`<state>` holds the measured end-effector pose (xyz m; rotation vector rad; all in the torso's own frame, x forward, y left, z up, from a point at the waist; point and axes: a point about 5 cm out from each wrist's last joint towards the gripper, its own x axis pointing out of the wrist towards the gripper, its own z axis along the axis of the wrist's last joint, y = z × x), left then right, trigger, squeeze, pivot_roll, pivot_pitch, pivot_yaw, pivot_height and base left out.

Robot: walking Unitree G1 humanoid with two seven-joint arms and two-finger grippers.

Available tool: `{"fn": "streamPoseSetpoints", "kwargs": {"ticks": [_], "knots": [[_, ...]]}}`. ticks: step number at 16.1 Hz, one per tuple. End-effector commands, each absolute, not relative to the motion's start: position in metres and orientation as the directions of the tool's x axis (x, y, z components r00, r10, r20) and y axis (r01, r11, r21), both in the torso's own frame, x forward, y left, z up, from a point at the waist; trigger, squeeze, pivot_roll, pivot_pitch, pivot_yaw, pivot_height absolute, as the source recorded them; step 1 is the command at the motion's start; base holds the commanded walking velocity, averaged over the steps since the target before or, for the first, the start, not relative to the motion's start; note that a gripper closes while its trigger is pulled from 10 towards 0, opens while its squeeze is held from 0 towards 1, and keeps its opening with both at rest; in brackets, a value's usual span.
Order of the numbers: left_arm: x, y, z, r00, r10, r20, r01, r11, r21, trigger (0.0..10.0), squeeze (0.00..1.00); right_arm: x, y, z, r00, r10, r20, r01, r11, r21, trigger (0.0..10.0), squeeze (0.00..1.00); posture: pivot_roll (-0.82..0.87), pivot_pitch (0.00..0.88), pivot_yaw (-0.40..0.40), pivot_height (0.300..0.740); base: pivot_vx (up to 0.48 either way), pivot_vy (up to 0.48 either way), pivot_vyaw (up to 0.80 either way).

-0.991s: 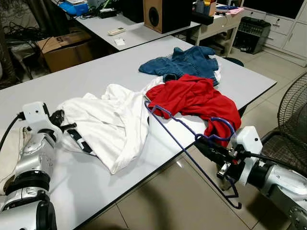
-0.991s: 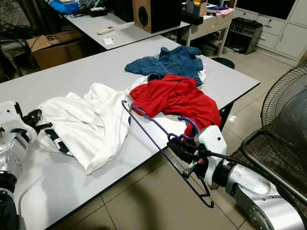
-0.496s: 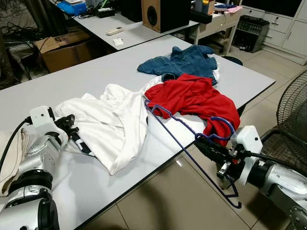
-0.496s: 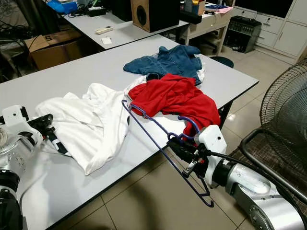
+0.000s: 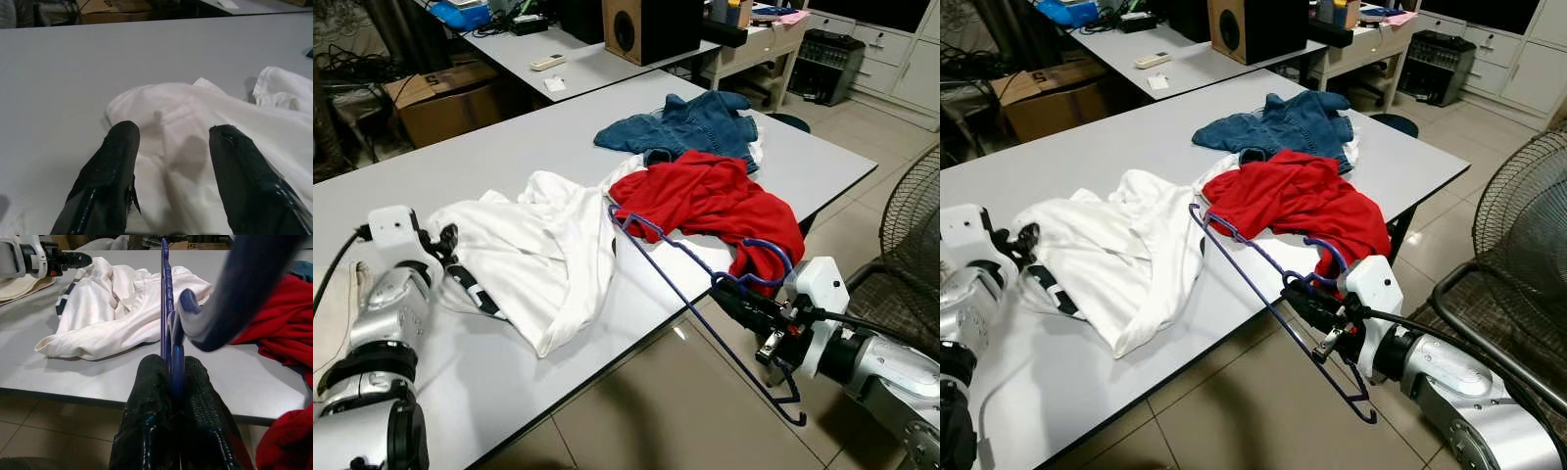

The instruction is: Hang hanger

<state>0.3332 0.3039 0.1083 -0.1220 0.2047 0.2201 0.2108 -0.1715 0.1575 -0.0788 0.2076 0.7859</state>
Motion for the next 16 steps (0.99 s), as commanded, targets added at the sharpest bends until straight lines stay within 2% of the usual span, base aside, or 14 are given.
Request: {"fn": "streamPoseSetpoints", "kwargs": {"ticks": [1, 2, 3, 4, 5, 6, 7, 8, 9, 16], "knots": [[0.336, 0.300, 0.108, 0.959, 0.161, -0.232, -0.191, 0.975, -0.116, 10.0, 1.00, 0.212, -0.173, 0.159, 0.698, 0.685, -0.209, -0.700, 0.714, 0.000, 10.0, 0.00, -0.03, 0.016, 0.099, 0.740, 0.000, 0.000, 0.00], [0.336, 0.297, 0.106, 0.961, 0.138, -0.241, -0.172, 0.977, -0.127, 10.0, 1.00, 0.212, -0.173, 0.159, 0.698, 0.685, -0.208, -0.700, 0.714, 0.001, 10.0, 0.00, -0.03, 0.016, 0.100, 0.740, 0.000, 0.000, 0.00], [0.337, 0.293, 0.104, 0.961, 0.112, -0.254, -0.151, 0.979, -0.137, 10.0, 0.93, 0.212, -0.172, 0.159, 0.698, 0.685, -0.208, -0.701, 0.714, 0.000, 10.0, 0.00, -0.03, 0.016, 0.100, 0.740, 0.000, 0.000, 0.00], [0.336, 0.283, 0.094, 0.955, 0.044, -0.294, -0.094, 0.983, -0.157, 10.0, 0.00, 0.213, -0.172, 0.159, 0.699, 0.685, -0.207, -0.700, 0.714, 0.001, 10.0, 0.00, -0.03, 0.016, 0.102, 0.740, 0.000, 0.000, 0.00], [0.335, 0.281, 0.092, 0.952, 0.031, -0.304, -0.084, 0.983, -0.163, 10.0, 0.00, 0.212, -0.172, 0.159, 0.698, 0.685, -0.207, -0.700, 0.714, 0.002, 10.0, 0.00, -0.03, 0.016, 0.102, 0.740, 0.000, 0.000, 0.00], [0.335, 0.277, 0.090, 0.949, -0.002, -0.316, -0.060, 0.980, -0.189, 9.5, 0.00, 0.212, -0.172, 0.158, 0.697, 0.686, -0.208, -0.701, 0.713, 0.002, 10.0, 0.00, -0.03, 0.016, 0.102, 0.740, 0.000, 0.000, 0.00], [0.335, 0.274, 0.088, 0.945, -0.038, -0.325, -0.036, 0.975, -0.219, 4.4, 0.00, 0.211, -0.172, 0.158, 0.697, 0.687, -0.208, -0.701, 0.713, 0.003, 10.0, 0.00, -0.03, 0.015, 0.104, 0.740, 0.000, 0.000, 0.00], [0.335, 0.273, 0.088, 0.944, -0.052, -0.325, -0.024, 0.974, -0.224, 3.1, 0.00, 0.211, -0.172, 0.158, 0.697, 0.686, -0.208, -0.701, 0.713, 0.003, 10.0, 0.00, -0.04, 0.014, 0.105, 0.740, 0.000, 0.000, 0.00], [0.336, 0.271, 0.090, 0.949, -0.071, -0.308, -0.005, 0.971, -0.239, 0.0, 0.00, 0.211, -0.172, 0.158, 0.697, 0.686, -0.207, -0.701, 0.713, 0.002, 10.0, 0.00, -0.04, 0.013, 0.104, 0.740, 0.000, 0.000, 0.00], [0.338, 0.266, 0.096, 0.956, -0.133, -0.262, 0.056, 0.958, -0.282, 0.0, 0.00, 0.212, -0.171, 0.159, 0.694, 0.690, -0.205, -0.705, 0.710, 0.002, 10.0, 0.00, -0.03, 0.013, 0.101, 0.740, 0.000, 0.000, 0.00]]}}
